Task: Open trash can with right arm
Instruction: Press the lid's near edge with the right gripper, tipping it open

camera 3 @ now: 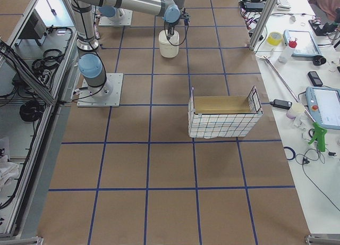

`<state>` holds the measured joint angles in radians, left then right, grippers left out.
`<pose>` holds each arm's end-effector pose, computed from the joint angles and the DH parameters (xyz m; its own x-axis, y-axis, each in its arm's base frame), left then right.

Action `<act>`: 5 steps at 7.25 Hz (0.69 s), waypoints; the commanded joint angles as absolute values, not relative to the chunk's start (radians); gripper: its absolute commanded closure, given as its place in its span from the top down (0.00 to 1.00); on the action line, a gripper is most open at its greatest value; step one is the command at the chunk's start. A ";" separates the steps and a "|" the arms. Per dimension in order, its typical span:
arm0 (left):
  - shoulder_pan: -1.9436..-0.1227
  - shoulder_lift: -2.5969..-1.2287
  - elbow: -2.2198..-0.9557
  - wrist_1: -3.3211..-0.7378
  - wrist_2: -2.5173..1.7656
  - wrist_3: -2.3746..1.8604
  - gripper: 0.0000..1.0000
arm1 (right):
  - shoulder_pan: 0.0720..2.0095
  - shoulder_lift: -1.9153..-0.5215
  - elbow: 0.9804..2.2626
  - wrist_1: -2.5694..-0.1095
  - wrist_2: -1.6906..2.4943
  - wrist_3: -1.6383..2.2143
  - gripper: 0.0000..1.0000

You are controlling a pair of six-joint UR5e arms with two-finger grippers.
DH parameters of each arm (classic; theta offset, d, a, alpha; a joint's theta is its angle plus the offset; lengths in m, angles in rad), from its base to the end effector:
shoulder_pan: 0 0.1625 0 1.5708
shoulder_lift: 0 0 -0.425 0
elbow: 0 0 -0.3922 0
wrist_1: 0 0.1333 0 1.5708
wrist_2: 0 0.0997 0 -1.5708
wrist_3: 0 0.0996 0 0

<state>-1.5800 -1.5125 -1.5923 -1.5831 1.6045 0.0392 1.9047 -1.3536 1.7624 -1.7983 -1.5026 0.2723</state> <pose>-0.1343 -0.4681 0.5041 -0.9983 0.0475 -0.0346 0.0484 0.9986 -0.0231 0.3066 -0.4563 0.3059 -0.9984 -0.0538 -0.0161 -0.0559 0.9799 0.1917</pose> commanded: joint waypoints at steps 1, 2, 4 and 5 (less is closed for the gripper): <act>-1.580 -1.513 -1.592 -1.583 1.605 0.040 1.00 | 1.898 -1.371 1.726 -1.793 -1.502 0.273 0.31; -1.580 -1.513 -1.592 -1.583 1.605 0.040 1.00 | 1.899 -1.411 1.680 -1.783 -1.509 0.272 0.90; -1.580 -1.513 -1.592 -1.583 1.605 0.040 1.00 | 1.864 -1.456 1.596 -1.786 -1.505 0.259 1.00; -1.580 -1.513 -1.592 -1.583 1.605 0.040 1.00 | 1.818 -1.460 1.551 -1.752 -1.506 0.258 1.00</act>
